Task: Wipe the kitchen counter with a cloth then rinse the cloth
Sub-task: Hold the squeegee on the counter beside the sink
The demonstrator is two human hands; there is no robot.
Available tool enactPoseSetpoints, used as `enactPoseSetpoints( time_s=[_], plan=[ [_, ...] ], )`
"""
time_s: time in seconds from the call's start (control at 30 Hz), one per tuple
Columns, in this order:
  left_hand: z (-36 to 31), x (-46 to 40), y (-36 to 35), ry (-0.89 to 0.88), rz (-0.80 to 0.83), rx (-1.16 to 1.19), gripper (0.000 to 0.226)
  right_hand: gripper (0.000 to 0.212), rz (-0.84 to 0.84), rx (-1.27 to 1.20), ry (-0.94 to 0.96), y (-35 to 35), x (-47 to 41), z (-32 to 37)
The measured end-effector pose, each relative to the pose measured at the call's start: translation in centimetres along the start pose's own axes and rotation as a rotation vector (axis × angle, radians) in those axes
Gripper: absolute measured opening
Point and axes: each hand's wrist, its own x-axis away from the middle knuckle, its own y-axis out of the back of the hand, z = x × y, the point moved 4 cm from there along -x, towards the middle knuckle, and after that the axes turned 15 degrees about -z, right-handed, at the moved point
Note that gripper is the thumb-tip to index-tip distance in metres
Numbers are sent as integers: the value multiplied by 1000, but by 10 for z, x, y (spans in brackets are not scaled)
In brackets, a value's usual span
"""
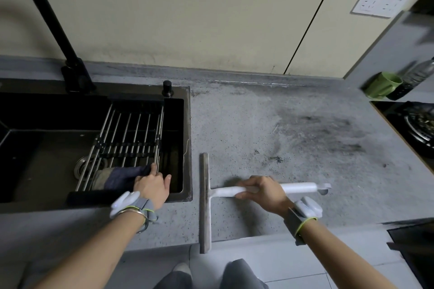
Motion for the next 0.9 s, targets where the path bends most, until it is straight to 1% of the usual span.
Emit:
enactPoseSetpoints(
  time_s=[0.17, 0.3, 0.5, 0.67, 0.9],
  plan=[
    [0, 2, -2, 26, 1, 22, 52, 31, -20, -62, -96, 23, 16, -26],
    [-3, 4, -4, 45, -21, 11, 52, 31, -48, -53, -184, 58, 38, -65],
    [-6, 4, -6, 73, -38, 25, 53, 28, -68, 12, -260, 97, 69, -107],
    [-6, 4, -3, 81, -30, 46, 53, 23, -76, 32, -311, 90, 71, -118],
    [-6, 6, 4, 175, -21, 197, 52, 31, -42, 19, -207, 59, 53, -91]
  ],
)
